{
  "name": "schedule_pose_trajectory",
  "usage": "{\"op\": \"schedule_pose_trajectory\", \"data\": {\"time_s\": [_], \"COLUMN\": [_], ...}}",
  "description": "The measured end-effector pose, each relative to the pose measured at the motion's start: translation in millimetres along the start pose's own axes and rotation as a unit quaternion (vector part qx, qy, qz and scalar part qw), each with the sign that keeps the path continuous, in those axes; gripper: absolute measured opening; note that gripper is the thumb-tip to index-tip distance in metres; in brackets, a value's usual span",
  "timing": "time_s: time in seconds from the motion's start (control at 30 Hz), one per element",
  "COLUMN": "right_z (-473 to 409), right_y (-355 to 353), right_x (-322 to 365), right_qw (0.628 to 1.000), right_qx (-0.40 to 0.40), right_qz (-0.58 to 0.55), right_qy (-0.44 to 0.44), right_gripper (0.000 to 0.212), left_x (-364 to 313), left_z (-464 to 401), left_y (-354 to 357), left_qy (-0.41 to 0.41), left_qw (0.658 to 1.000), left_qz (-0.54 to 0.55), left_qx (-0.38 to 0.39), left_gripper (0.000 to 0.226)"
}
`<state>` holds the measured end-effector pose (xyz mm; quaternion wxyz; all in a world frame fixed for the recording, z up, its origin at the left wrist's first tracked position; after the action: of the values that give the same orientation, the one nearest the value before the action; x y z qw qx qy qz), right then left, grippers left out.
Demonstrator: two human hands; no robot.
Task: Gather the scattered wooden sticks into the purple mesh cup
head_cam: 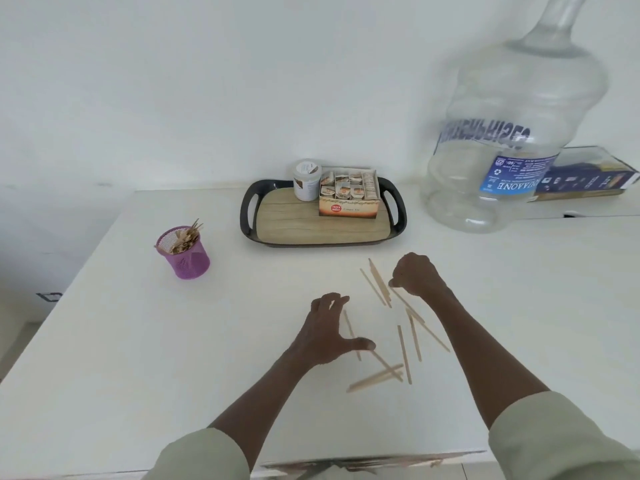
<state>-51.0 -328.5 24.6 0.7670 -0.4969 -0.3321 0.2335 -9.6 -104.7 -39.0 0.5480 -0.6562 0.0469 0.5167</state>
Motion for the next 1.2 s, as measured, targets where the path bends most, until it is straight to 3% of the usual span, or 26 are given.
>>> {"op": "schedule_pose_trajectory", "data": {"time_s": [0.13, 0.23, 0.33, 0.5, 0.7, 0.77, 0.87, 0.97, 1.1, 1.2], "right_z": [14, 24, 29, 26, 22, 27, 38, 44, 35, 23], "right_y": [11, 23, 33, 38, 40, 40, 50, 65, 56, 48], "right_x": [-41, -55, -59, -56, -48, -50, -51, -46, -50, -61], "right_qw": [0.991, 0.979, 0.981, 0.993, 0.996, 0.997, 0.995, 0.99, 0.996, 0.998], "right_qx": [0.108, 0.166, 0.158, 0.112, 0.077, 0.067, 0.085, 0.102, 0.08, 0.06], "right_qz": [0.077, 0.122, 0.114, 0.032, -0.035, -0.019, 0.052, 0.077, 0.041, -0.009], "right_qy": [0.027, 0.014, 0.006, -0.013, -0.023, -0.016, -0.031, -0.051, -0.029, 0.019], "right_gripper": [0.065, 0.081, 0.091, 0.066, 0.034, 0.042, 0.062, 0.077, 0.045, 0.039], "left_x": [-11, -9, -7, -2, -10, -17, -29, -40, -41, -38], "left_z": [3, -1, -12, -23, -18, -14, -14, -20, -32, -37], "left_y": [32, 38, 27, 10, 7, 10, 20, 31, 32, 21], "left_qy": [0.082, 0.082, 0.039, -0.012, -0.076, -0.133, -0.208, -0.207, -0.196, -0.223], "left_qw": [0.983, 0.979, 0.992, 0.998, 0.987, 0.975, 0.959, 0.96, 0.97, 0.96], "left_qz": [-0.13, -0.154, -0.107, -0.059, -0.032, -0.019, -0.069, -0.114, -0.041, -0.012], "left_qx": [0.095, 0.104, 0.061, -0.019, -0.136, -0.177, -0.179, -0.15, -0.136, -0.167], "left_gripper": [0.146, 0.142, 0.124, 0.079, 0.06, 0.061, 0.078, 0.076, 0.05, 0.026]}}
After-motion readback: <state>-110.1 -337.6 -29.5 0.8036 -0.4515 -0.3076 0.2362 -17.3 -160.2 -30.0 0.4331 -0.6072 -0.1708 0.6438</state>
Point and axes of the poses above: each hand's wrist, its own z-axis away from the middle knuckle, its own y-axis out of the palm, x = y × z, the point moved 5 cm from there along -z, towards the middle knuckle, and after that the axes turned 5 degrees about z, right-handed, at the moved point
